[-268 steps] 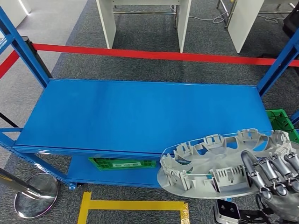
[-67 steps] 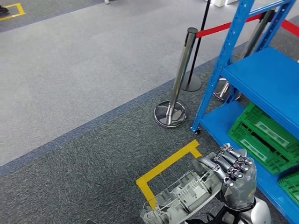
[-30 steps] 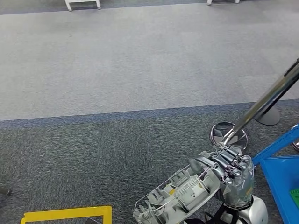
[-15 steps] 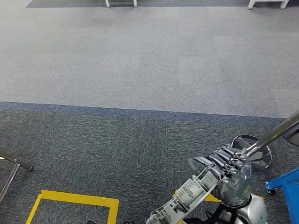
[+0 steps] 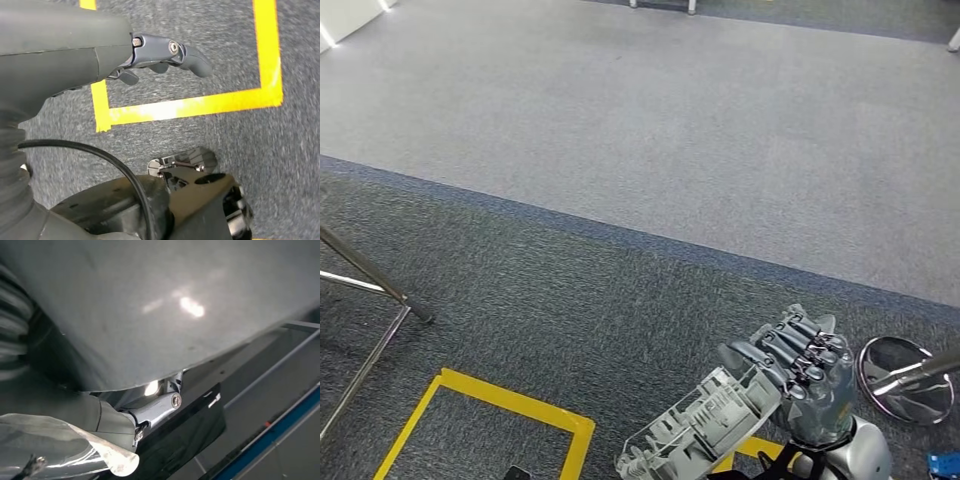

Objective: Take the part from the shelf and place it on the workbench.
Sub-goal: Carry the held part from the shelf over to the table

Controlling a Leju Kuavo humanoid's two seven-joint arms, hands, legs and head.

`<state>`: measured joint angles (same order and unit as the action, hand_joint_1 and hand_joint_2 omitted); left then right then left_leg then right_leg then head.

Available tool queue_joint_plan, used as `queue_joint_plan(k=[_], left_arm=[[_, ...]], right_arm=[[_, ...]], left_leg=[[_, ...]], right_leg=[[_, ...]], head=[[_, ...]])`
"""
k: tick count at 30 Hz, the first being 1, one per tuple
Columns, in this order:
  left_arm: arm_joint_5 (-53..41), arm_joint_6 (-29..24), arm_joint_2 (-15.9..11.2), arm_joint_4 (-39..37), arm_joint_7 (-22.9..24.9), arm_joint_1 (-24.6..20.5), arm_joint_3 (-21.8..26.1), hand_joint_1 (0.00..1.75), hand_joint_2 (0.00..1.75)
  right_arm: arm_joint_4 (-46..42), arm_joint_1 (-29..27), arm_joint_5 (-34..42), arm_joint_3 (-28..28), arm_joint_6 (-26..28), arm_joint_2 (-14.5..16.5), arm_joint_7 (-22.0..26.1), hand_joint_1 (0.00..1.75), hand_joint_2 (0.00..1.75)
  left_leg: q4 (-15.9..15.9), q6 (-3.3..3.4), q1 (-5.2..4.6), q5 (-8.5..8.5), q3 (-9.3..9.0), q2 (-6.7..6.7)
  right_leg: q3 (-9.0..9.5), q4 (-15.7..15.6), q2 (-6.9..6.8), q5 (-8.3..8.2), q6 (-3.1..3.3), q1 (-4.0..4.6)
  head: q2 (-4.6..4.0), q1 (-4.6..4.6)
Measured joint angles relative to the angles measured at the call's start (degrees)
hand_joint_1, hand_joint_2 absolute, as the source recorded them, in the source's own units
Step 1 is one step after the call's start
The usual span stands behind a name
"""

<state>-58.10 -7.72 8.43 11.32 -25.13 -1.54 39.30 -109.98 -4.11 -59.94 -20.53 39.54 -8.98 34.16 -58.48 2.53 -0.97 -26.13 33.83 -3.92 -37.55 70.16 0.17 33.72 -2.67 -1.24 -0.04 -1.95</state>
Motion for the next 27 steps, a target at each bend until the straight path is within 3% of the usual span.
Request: queue_joint_plan(k=[2,4,5,6,7,9,11,13,15,18,20,23,24,26,27], left_arm=[[0.00,0.04,0.05,0.00,0.02,-0.05,0.00,0.00,1.75],[0.00,0.10,0.08,0.00,0.04,-0.15,0.00,0.00,1.75],[0.00,0.13,0.09,0.00,0.05,-0.13,-0.01,0.00,1.75],[0.01,0.16,0.10,0.00,0.05,-0.07,-0.01,0.00,1.75],[0.05,0.19,0.11,0.00,0.06,0.04,-0.01,0.00,1.75],[0.23,0.29,0.14,0.00,0.06,0.04,-0.01,0.00,1.75],[0.50,0.44,0.20,0.00,0.06,-0.22,0.00,0.00,1.75],[0.66,0.53,0.25,0.00,0.06,-0.36,0.00,0.00,1.75],[0.68,0.56,0.29,0.00,0.06,-0.32,0.00,0.00,1.75],[0.68,0.57,0.29,0.00,0.06,-0.31,0.00,0.00,1.75],[0.71,0.63,0.29,0.00,0.06,-0.25,0.01,0.00,1.75],[0.82,0.80,0.31,0.00,0.69,-0.45,0.04,0.00,1.75],[0.83,0.80,0.34,0.00,1.01,-0.44,0.06,0.00,1.75],[0.79,0.62,0.40,0.00,1.40,-0.36,0.10,0.00,1.75],[0.74,0.55,0.45,0.00,1.61,-0.46,0.12,0.00,1.75]], right_arm=[[0.02,0.18,-0.05,-0.03,0.00,-0.01,-0.43,1.75,1.75],[-0.01,0.35,-0.14,-0.08,0.00,-0.01,-0.74,1.75,1.75],[-0.01,0.41,-0.20,-0.11,0.00,-0.01,-0.89,1.75,1.75],[-0.03,0.49,-0.21,-0.13,0.00,-0.01,-1.03,1.75,1.75],[-0.02,0.60,-0.20,-0.15,0.00,0.00,-1.20,1.75,1.75],[-0.06,0.79,0.02,-0.16,0.00,0.02,-1.43,1.75,1.75],[-0.10,0.78,0.20,-0.15,0.00,0.01,-1.48,1.75,1.75],[-0.11,0.73,0.26,-0.14,0.00,0.01,-1.48,1.75,1.75],[-0.11,0.73,0.29,-0.16,0.00,0.01,-1.48,1.75,1.75],[-0.11,0.73,0.29,-0.16,0.00,0.01,-1.48,1.75,1.75],[-0.11,0.74,0.30,-0.16,0.00,0.01,-1.48,1.75,1.75],[-0.18,0.96,0.26,-0.22,0.00,0.02,-1.65,1.75,1.75],[-0.20,1.09,0.25,-0.26,0.00,0.02,-1.73,1.75,1.75],[-0.24,1.26,0.24,-0.32,0.00,0.01,-1.85,1.75,1.75],[-0.24,1.23,0.21,-0.34,0.00,0.00,-1.94,1.75,1.75]], left_leg=[[-0.62,-0.59,0.23,-0.41,-0.03,-1.65],[-1.25,-1.25,0.50,-0.62,0.46,-3.01],[-1.34,-1.58,0.59,-0.54,0.77,-3.63],[-1.35,-1.85,0.75,-0.43,1.01,-4.23],[-1.58,-2.13,0.72,-0.54,1.20,-4.01],[-4.46,-2.68,0.58,-2.25,2.59,-1.47],[-11.32,-3.11,0.63,-5.52,5.91,1.99],[-16.83,-3.22,0.79,-7.22,8.68,3.16],[-18.00,-3.16,0.81,-7.02,9.30,3.31],[-17.83,-3.14,0.81,-6.79,9.20,3.31],[-15.54,-2.95,0.78,-5.19,8.08,3.41],[-3.73,-1.15,-0.70,-0.76,2.53,6.40],[-0.91,-0.55,-1.02,-0.09,1.13,6.96],[0.03,-0.05,-0.52,0.23,0.41,5.54],[0.27,0.12,-0.27,0.34,0.18,4.78]], right_leg=[[2.84,-6.76,1.86,-3.47,-0.21,-0.34],[4.55,-9.86,3.74,-3.97,0.05,-0.38],[4.74,-10.05,3.96,-3.81,0.35,-0.25],[4.88,-10.07,3.37,-3.86,0.80,-0.23],[4.96,-10.17,2.68,-3.94,1.16,-0.25],[5.27,-10.40,1.16,-3.95,1.82,-0.32],[5.48,-10.44,-0.56,-3.71,2.23,-0.04],[5.60,-10.44,-2.18,-3.47,2.47,0.21],[5.69,-10.44,-2.94,-3.35,2.52,0.28],[5.71,-10.44,-3.06,-3.32,2.52,0.30],[5.88,-10.44,-3.58,-3.18,2.51,0.35],[7.00,-10.78,-7.17,-2.31,1.59,0.70],[7.34,-10.84,-7.55,-1.90,1.12,0.71],[6.69,-8.80,-4.67,-0.43,0.69,0.51],[5.23,-6.00,-2.58,0.92,0.56,0.37]], head=[[0.00,0.01],[0.00,0.03],[0.00,0.03],[0.00,0.03],[0.00,-0.01],[0.00,-0.45],[0.00,-0.88],[0.00,-0.89],[0.00,-0.89],[0.00,-0.90],[0.00,-0.90],[0.00,-0.80],[0.01,-0.76],[0.01,-0.60],[0.01,-0.42]])
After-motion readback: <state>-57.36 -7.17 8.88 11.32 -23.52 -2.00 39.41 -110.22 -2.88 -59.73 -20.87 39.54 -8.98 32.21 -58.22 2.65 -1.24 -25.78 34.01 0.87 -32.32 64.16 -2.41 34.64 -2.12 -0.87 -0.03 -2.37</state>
